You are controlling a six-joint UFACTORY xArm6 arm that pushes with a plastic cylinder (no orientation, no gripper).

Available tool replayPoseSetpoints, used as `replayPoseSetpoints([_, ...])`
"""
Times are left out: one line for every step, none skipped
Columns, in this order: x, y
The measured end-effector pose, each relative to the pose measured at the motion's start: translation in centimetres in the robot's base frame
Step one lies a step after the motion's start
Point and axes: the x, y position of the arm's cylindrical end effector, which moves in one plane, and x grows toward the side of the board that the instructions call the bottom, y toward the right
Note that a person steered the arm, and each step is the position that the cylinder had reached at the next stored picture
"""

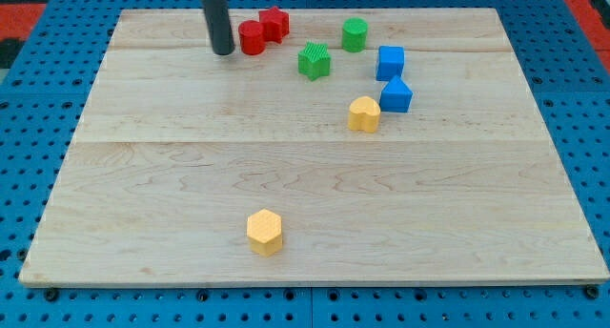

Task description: Separate the red star to the red circle

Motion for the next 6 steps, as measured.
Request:
replayPoseSetpoints([-0.5,2.8])
replayPoseSetpoints([-0.4,1.0])
replayPoseSetpoints([-2.6,-5.0])
replayPoseSetpoints([-7.4,-2.4])
replayPoseSetpoints([-8.6,2.8])
replayPoseSetpoints([-7.9,6.5])
